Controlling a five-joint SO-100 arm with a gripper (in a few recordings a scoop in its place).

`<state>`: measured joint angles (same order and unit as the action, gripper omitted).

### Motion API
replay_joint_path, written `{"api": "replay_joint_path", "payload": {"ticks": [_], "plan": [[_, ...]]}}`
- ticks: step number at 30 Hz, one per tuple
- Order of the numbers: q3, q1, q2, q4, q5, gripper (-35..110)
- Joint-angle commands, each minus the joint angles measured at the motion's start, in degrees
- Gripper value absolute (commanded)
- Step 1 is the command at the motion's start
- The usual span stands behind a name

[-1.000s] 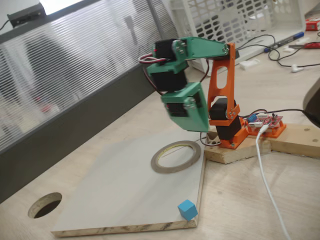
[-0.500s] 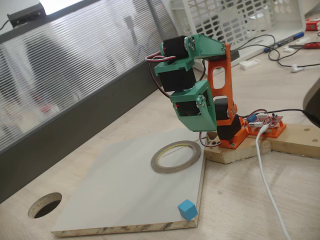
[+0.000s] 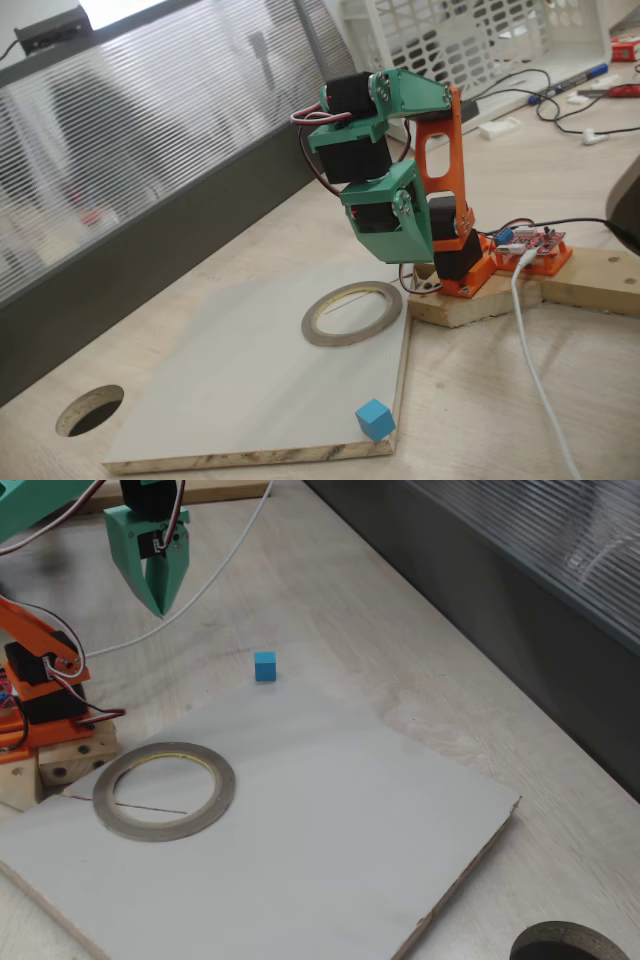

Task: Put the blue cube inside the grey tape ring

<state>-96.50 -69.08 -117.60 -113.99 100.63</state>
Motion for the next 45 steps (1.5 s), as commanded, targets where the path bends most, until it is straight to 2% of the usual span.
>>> {"api": "replay_joint_path", "payload": {"ticks": [1,9,20,26,33,45], "plan": [[0.0,-0.4,-0.2,-1.4,1.0,0],[4.6,-0.5,23.9,-1.3,1.0,0],[48.9,-0.3,57.0,-1.3,1.0,0],[55.7,0.4,60.3,-1.4,1.0,0],[55.9,7.8,60.4,-1.3,0.5,0],[55.4,7.4,60.4,-1.3,0.9,0]]}}
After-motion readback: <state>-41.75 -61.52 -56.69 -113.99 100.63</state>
